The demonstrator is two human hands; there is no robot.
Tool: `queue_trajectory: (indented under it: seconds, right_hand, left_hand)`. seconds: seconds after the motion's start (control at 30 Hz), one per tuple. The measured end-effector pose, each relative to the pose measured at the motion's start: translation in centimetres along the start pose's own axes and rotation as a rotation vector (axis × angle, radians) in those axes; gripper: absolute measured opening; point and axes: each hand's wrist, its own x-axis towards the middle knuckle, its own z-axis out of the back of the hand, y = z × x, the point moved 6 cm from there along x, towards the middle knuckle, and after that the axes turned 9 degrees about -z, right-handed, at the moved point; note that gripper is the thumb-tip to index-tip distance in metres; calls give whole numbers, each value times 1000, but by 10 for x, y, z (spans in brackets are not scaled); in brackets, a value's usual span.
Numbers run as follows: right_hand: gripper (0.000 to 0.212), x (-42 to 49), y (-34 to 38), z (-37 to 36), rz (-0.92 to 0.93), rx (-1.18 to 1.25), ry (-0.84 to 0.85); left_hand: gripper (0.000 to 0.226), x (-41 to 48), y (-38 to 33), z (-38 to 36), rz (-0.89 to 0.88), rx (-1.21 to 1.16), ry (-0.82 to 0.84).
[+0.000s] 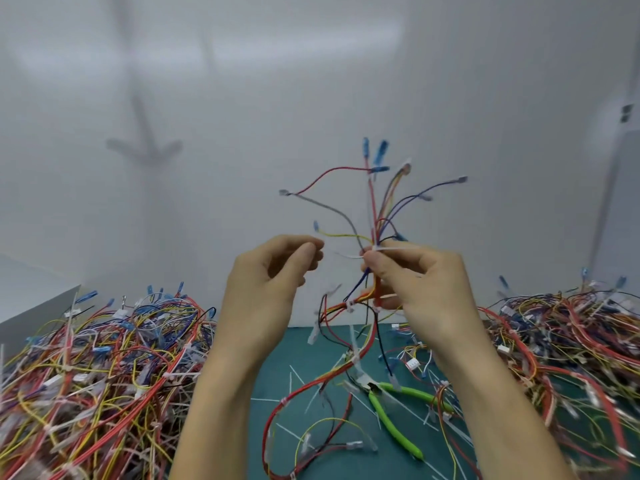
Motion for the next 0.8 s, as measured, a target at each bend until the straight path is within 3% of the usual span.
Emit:
queue_trajectory:
  seconds: [0.17,0.43,0.53,0.7,0.8]
  right_hand:
    - [9,-5,0,-21,114,-193,99]
    - [22,-11,0,-36,286,-605,62]
    - [27,-12,-3,-45,282,-814,155]
    - [35,-8,-9,-31,78,-724,259]
    - [36,0,-32,-22,-49,-903,307]
  left_hand:
    - [12,-4,-6,-15,40,-52,138]
    - [18,-1,3,-13,-70,385,95]
    - [11,-1,11,-14,-42,288,68]
    - [3,-2,28,-12,108,-11,57]
    - [10,-3,34,-15,162,-90,78]
